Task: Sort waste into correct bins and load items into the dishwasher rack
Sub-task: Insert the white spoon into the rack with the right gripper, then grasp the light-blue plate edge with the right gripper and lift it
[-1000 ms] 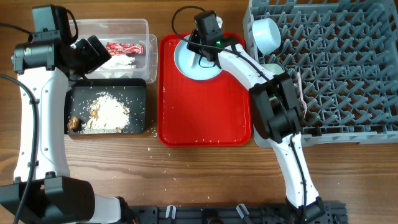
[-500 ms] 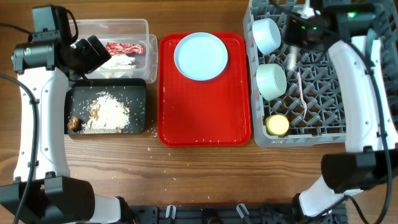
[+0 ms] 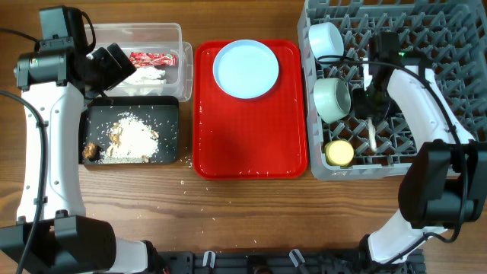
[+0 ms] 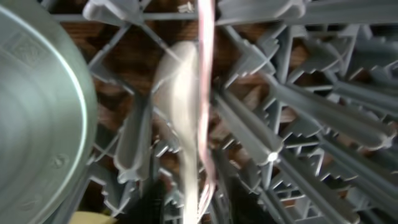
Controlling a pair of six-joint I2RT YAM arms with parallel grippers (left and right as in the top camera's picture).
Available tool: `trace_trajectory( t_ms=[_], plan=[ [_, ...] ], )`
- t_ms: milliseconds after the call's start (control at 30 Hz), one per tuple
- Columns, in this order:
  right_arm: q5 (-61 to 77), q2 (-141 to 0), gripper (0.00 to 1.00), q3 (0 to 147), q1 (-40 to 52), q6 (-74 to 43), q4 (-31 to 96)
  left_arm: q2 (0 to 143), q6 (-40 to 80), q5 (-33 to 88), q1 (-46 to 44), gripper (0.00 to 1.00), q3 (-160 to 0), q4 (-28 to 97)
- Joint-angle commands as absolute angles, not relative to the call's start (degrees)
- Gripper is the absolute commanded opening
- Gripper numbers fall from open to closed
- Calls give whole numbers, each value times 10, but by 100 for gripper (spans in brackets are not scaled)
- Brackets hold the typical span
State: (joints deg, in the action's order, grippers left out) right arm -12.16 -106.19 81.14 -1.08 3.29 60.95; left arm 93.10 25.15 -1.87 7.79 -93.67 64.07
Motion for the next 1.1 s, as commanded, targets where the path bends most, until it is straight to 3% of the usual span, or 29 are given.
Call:
trace_trajectory(
  t_ms=[0, 167, 233, 267, 300, 333, 367, 400, 467, 600, 667, 833, 1067],
  plan=[
    [-185, -1066, 50, 832, -11, 8, 613, 929, 244, -22, 79, 100, -941, 639],
    [-131, -1051, 52, 965, -11, 9, 673, 929, 244, -22, 79, 100, -941, 639],
    [-4, -1039, 52, 1017, -11, 3, 672, 929, 244, -22, 79, 100, -941, 639],
    [125, -1033, 52, 1042, -11, -45, 648, 929, 244, -22, 79, 100, -941, 639],
    [281, -1029, 35, 1047, -11, -88, 612, 929, 244, -22, 79, 100, -941, 639],
    [324, -1030, 23, 1046, -10, -107, 597, 929, 244, -22, 79, 100, -941, 639],
    [362, -1032, 22, 1039, -1, -148, 566, 929, 244, -22, 79, 100, -941, 639],
    [347, -1033, 24, 1029, 18, -187, 536, 929, 244, -22, 79, 100, -941, 639],
    [192, -1043, 37, 1008, 109, -274, 491, 929, 244, -22, 79, 100, -941, 639],
    [4, -1085, 60, 1008, 240, -320, 479, 929, 244, -22, 79, 100, -941, 639],
    [-37, -1127, 60, 1008, 284, -356, 455, 929, 244, -22, 79, 100, -941, 639],
    [-25, -1238, 60, 1008, 286, -477, 475, 929, 244, -22, 79, 100, -941, 639],
    [-27, -1318, 55, 1008, 283, -510, 466, 929, 244, -22, 79, 100, -941, 639]
  ],
)
